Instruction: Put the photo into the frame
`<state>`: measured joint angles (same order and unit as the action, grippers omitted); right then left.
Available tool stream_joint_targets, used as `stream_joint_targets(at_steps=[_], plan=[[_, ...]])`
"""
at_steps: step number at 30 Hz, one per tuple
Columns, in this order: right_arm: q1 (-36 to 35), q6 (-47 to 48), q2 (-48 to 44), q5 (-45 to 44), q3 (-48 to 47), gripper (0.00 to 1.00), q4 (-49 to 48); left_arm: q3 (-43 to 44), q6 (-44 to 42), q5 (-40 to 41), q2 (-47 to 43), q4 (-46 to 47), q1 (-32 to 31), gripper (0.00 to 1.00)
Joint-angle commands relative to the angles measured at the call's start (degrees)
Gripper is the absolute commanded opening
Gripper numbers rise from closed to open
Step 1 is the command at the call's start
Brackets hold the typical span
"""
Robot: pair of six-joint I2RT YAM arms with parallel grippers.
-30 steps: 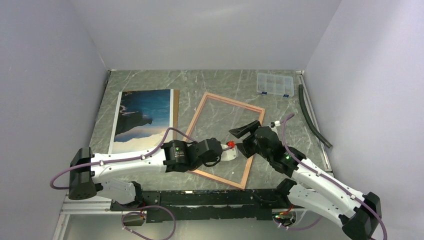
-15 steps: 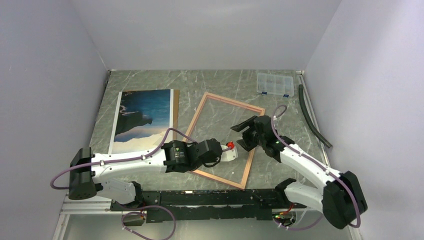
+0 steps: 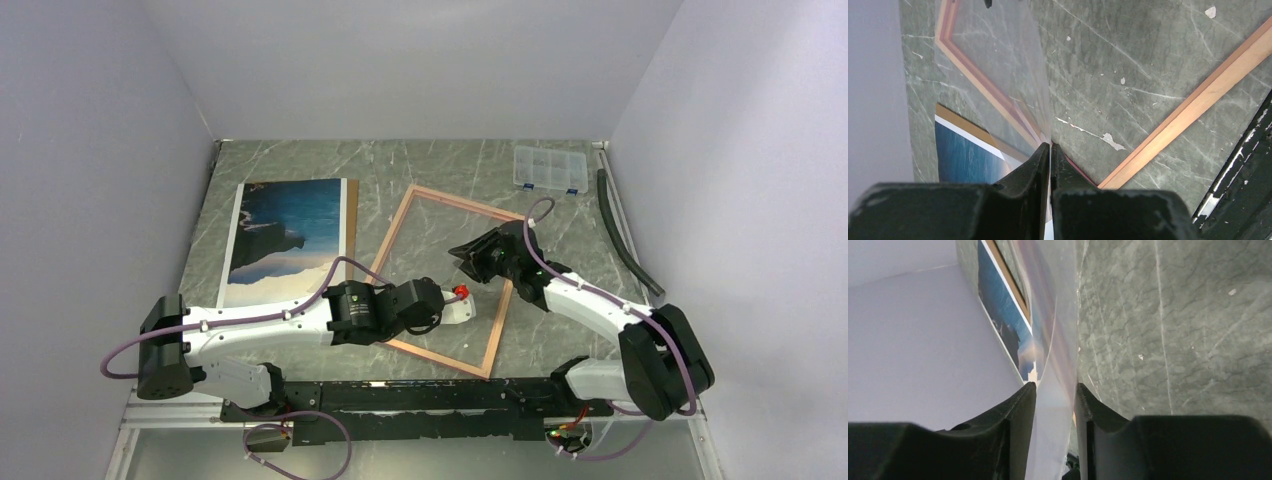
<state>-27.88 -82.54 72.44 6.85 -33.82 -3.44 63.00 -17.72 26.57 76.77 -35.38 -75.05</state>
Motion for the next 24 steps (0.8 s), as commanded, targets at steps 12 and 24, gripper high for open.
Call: stream_joint_targets(at_steps=[12, 24], plan=[[2.49, 5.52, -3.80, 2.14, -0.56, 0.00, -1.94, 9.28, 8.29, -10.71, -0.41, -8.66, 1.76, 0.86], [7.39, 19.83, -18.25, 5.16, 6.41, 0.00, 1.10, 30.27, 14.84, -32.80, 10.56, -24.97, 25.68, 0.94]])
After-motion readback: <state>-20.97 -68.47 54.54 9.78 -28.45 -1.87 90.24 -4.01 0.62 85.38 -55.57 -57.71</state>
